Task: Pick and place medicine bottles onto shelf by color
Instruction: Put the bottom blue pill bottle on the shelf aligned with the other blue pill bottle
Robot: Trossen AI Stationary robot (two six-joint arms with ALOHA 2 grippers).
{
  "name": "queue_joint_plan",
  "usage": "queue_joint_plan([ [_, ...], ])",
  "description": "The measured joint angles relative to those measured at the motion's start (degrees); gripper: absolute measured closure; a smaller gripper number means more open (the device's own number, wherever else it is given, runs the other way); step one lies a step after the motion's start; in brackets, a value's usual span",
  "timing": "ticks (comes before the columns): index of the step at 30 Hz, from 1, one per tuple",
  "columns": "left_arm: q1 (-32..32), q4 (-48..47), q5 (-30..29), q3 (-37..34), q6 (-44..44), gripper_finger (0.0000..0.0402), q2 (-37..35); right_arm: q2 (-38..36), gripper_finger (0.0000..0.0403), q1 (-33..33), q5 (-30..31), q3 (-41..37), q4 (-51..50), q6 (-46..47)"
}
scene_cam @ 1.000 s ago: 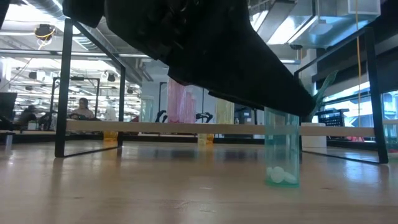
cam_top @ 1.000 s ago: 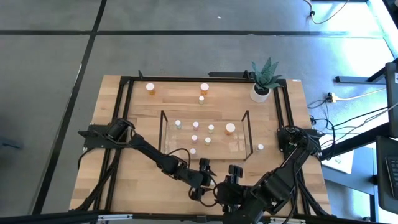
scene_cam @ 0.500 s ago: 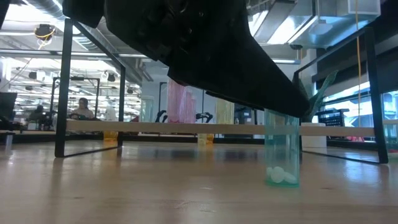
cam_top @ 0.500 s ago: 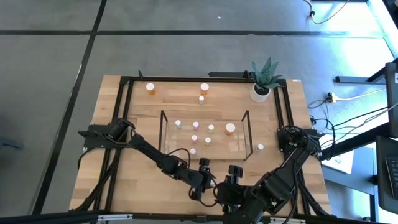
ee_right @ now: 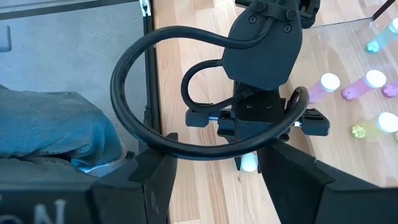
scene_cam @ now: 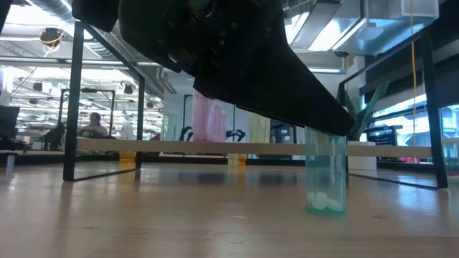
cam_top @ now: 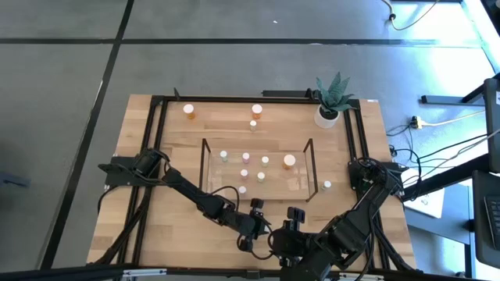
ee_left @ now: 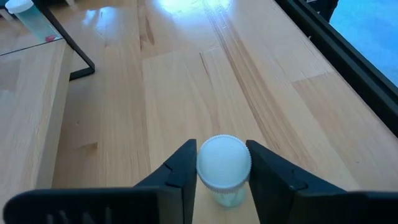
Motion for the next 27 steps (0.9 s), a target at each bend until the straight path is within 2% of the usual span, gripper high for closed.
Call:
queue_joint_plan([
  [17, -3.1, -1.2, -1.6, 0.0, -2.8, 0.0299, -1.4, 0.0, 0.0184, 0.0, 0.0, 0.0, 0.0, 0.0],
  [27, -7.4, -8.4, -8.0, 0.0, -5.1, 0.0299, -7.2, 0.0, 0.0184, 0.0, -0.3, 0.0, 0.8, 0.0],
])
